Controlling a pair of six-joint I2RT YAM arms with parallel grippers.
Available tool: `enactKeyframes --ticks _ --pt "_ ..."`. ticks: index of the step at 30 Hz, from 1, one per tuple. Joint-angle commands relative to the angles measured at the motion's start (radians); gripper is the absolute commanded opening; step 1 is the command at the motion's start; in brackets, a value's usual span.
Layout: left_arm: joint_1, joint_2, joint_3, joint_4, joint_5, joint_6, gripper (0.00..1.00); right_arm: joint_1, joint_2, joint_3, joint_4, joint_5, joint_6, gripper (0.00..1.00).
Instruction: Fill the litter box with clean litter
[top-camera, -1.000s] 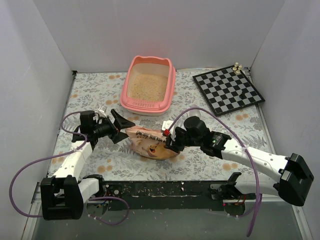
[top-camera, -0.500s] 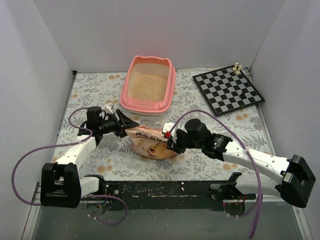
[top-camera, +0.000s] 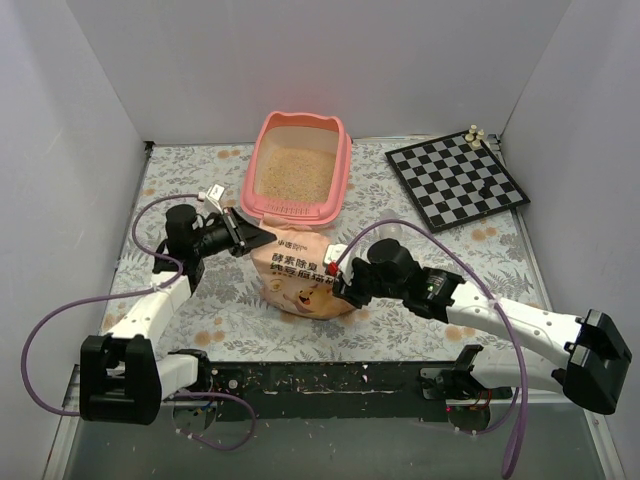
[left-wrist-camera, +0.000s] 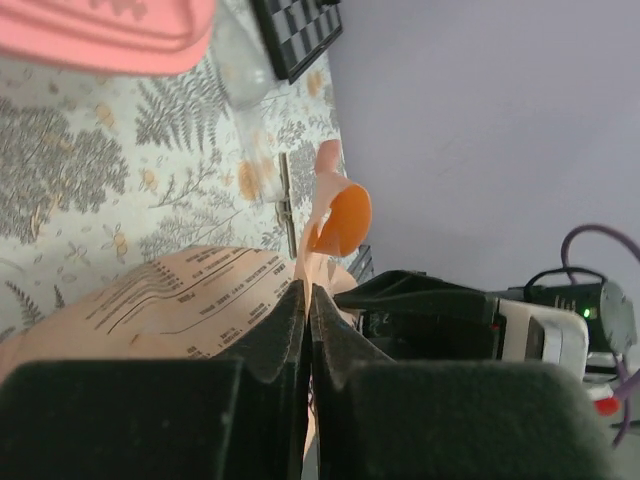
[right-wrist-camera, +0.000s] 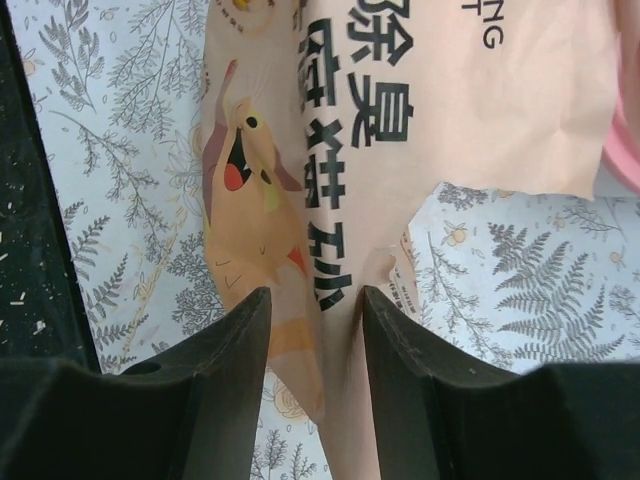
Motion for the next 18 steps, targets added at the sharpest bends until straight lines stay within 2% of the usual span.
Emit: enactKeyframes --ticks 1,9,14,18 --pt "0.000 -0.135 -0.069 0.396 0.031 -0.047 0.00 0.005 -0.043 0.130 -0.045 0.067 0.011 0.50" --pt "0.000 -0.190 -0.227 0.863 0.086 -0.166 0.00 0.005 -0.030 0.320 -0.111 0.231 0.037 0.53" --pt "0.000 -0.210 -0.368 1.178 0.043 -0.239 0.00 0.005 -0.056 0.319 -0.123 0.236 0.076 0.57" --pt "0.000 -0.183 -0.393 1.271 0.056 -0.272 0.00 0.003 -0.100 0.270 -0.154 0.218 0.116 0.58"
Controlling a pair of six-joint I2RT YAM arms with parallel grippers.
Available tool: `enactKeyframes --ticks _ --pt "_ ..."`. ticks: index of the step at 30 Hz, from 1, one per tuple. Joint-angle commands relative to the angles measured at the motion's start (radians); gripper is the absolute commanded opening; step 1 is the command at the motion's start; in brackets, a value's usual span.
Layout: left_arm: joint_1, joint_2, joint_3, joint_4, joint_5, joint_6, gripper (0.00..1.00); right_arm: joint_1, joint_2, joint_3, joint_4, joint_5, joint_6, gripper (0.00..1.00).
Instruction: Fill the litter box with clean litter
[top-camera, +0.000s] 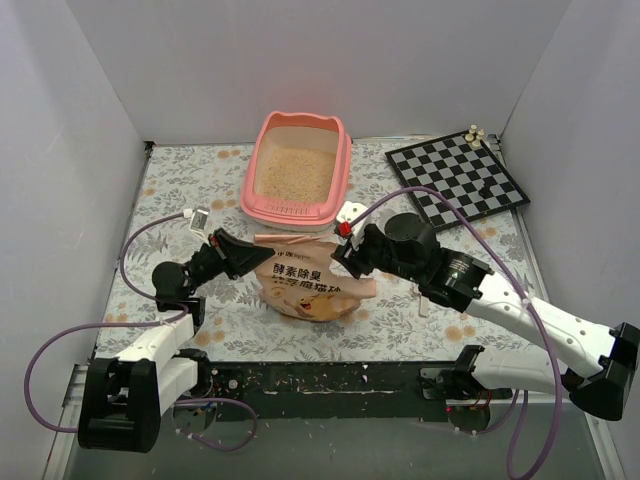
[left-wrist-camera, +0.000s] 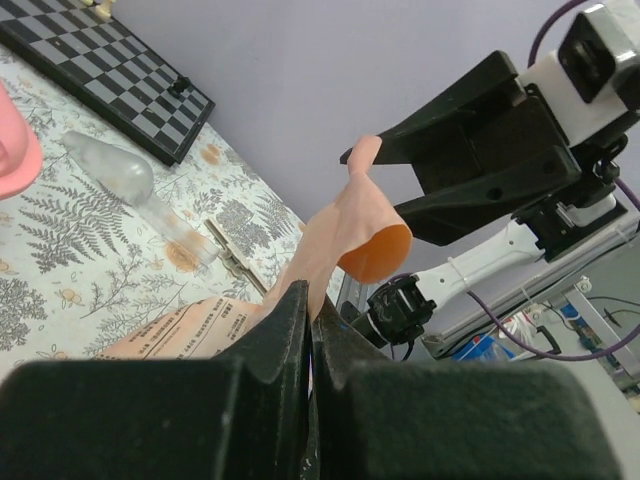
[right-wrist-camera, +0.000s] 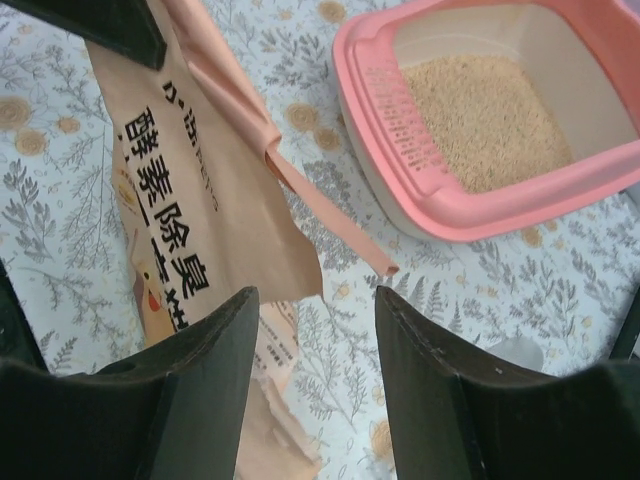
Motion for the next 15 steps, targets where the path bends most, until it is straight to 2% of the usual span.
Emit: enactKeyframes --ticks 1,7,15 --pt "0.004 0.007 -0.014 0.285 -0.011 -0.079 0.00 0.002 -0.073 -0.049 -0.027 -0.002 0.058 0.59" --pt "0.004 0.033 -0.027 0.416 -0.006 -0.137 0.00 0.002 -0.180 -0.164 0.019 -0.210 0.037 0.73" --pt "0.004 0.004 -0.053 0.431 0.001 -0.142 0.00 -0.017 -0.179 -0.279 0.193 -0.292 -0.031 0.77"
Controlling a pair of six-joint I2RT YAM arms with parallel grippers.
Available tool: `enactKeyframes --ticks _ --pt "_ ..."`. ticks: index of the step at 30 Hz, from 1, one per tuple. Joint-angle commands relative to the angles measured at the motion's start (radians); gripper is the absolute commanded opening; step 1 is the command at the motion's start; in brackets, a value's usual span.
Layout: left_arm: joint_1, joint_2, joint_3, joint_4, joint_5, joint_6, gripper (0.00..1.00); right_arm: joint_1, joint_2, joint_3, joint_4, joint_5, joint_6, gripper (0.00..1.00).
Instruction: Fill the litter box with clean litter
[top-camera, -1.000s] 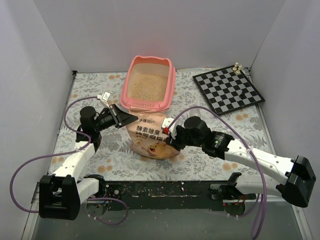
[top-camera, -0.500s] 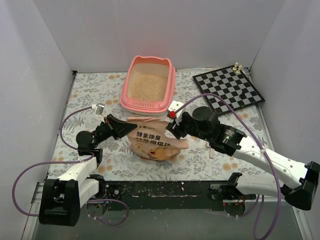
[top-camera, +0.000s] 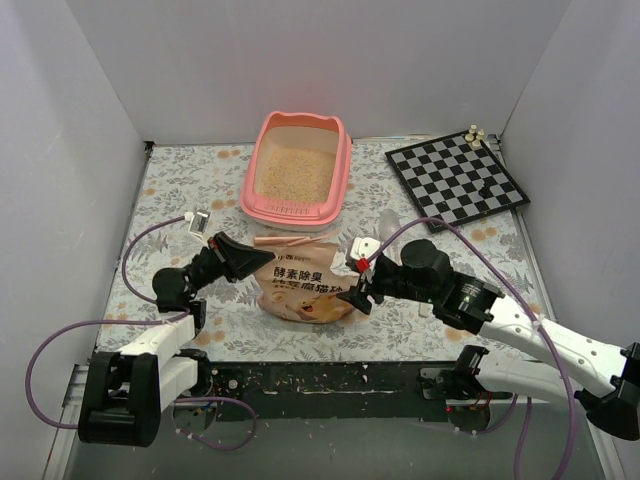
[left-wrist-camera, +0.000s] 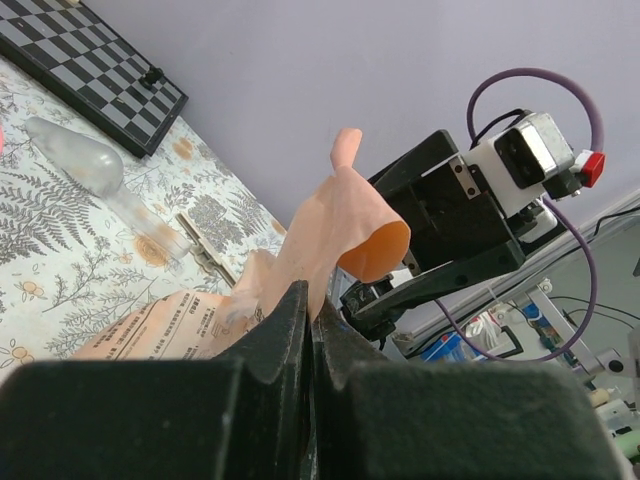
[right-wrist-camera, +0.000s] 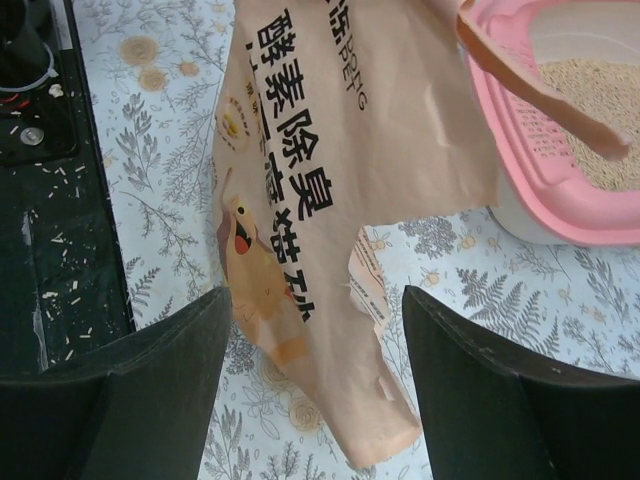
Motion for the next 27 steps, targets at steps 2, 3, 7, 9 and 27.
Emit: enactKeyframes --ticks 2,3,7,9,27 --pt "0.004 -0.043 -0.018 0.283 -0.011 -0.023 0.00 -0.035 0.030 -0.047 0.193 -0.110 -0.054 0.77" --pt "0.004 -0.046 -0.021 0.287 -0.008 -0.023 0.00 -0.047 0.042 -0.054 0.210 -0.128 -0.063 0.77" --pt "0.004 -0.049 -0.031 0.335 0.001 -0.040 0.00 -0.135 0.074 -0.085 0.307 -0.254 -0.069 0.77" --pt "0.004 -0.045 -0.041 0.389 -0.001 -0.060 0.00 -0.168 0.090 -0.088 0.332 -0.305 -0.084 0.77" --pt "0.004 -0.023 -0.060 0.507 -0.010 -0.107 0.00 -0.250 0.318 -0.094 0.542 -0.665 -0.014 0.76"
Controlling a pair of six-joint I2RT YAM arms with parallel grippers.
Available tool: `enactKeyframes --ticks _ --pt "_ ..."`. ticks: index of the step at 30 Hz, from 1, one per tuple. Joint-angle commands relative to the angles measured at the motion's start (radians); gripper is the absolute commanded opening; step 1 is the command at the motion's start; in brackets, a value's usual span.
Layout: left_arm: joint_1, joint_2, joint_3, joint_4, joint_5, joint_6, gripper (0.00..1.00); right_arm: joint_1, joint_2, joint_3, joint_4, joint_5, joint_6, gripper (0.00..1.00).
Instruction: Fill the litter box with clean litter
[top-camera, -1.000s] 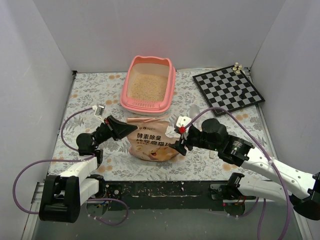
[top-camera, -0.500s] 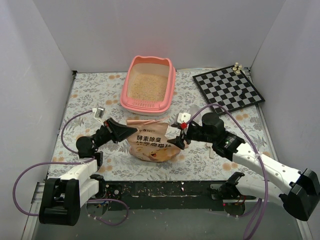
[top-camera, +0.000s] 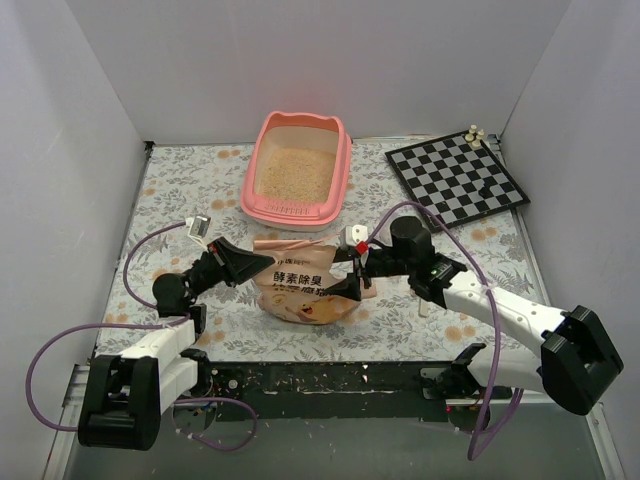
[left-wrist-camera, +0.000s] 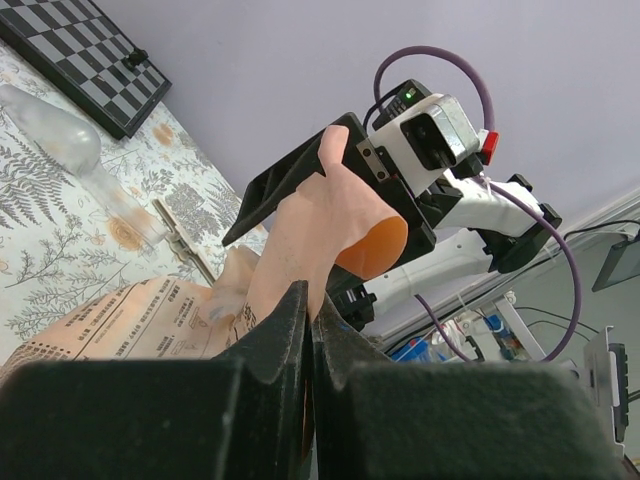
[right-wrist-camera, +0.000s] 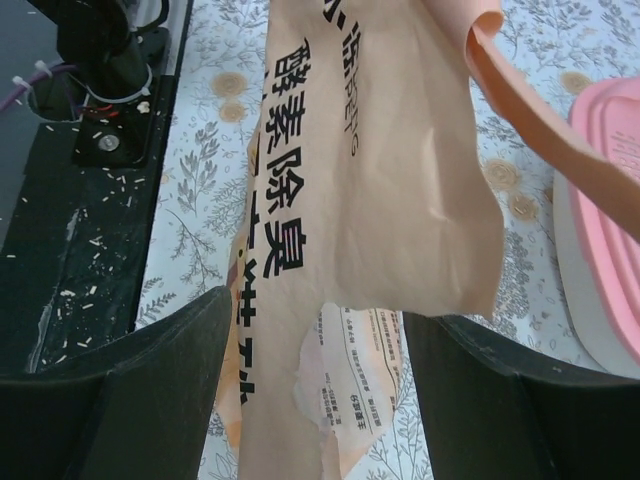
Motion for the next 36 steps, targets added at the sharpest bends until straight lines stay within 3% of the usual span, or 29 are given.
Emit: enactKeyframes --ticks 1,8,10,14,16,17,19,22,23,24,26,28,31,36 --pt "0.004 0.003 -0.012 0.485 -0.003 -0.016 0.00 -0.001 0.046 -0.010 0.162 -0.104 0.057 0.76" --pt "0.004 -0.003 -0.022 0.506 -0.012 -0.022 0.00 -0.001 0.112 0.002 0.197 -0.172 0.077 0.69" --pt "0.004 -0.003 -0.025 0.513 -0.017 -0.022 0.00 -0.001 0.115 0.005 0.194 -0.181 0.078 0.56" --pt "0.004 -0.006 -0.028 0.525 -0.021 -0.025 0.00 -0.001 0.107 0.010 0.162 -0.163 0.080 0.02" --pt "0.004 -0.011 -0.026 0.516 -0.023 -0.014 0.00 -0.001 0.072 -0.008 0.168 -0.147 0.083 0.01" --pt "0.004 -0.016 -0.017 0.502 -0.018 -0.004 0.10 -0.001 0.054 -0.016 0.173 -0.140 0.086 0.01" --pt "0.004 -0.043 0.038 0.421 0.032 0.026 0.43 -0.001 0.023 -0.022 0.164 -0.114 0.086 0.01" --pt "0.004 -0.089 0.203 0.084 0.167 0.133 0.42 -0.001 -0.009 -0.015 0.116 -0.057 0.077 0.01" --pt "0.004 -0.113 0.266 -0.111 0.178 0.223 0.45 -0.001 -0.014 -0.002 0.092 -0.039 0.072 0.01" --pt "0.004 -0.150 0.332 -0.349 0.169 0.351 0.50 -0.003 -0.017 0.007 0.061 -0.022 0.066 0.01" --pt "-0.002 -0.202 0.548 -0.934 0.091 0.799 0.52 -0.001 -0.025 0.018 0.003 0.001 0.060 0.01" --pt "-0.010 -0.189 0.686 -1.203 0.040 0.990 0.51 -0.001 -0.026 0.015 -0.011 0.012 0.063 0.01" --pt "-0.054 -0.122 0.851 -1.478 -0.017 1.174 0.55 -0.001 -0.017 0.036 -0.075 0.008 0.044 0.01" --pt "-0.093 -0.040 0.943 -1.573 0.023 1.319 0.60 0.005 -0.037 0.065 -0.204 0.037 -0.025 0.01"
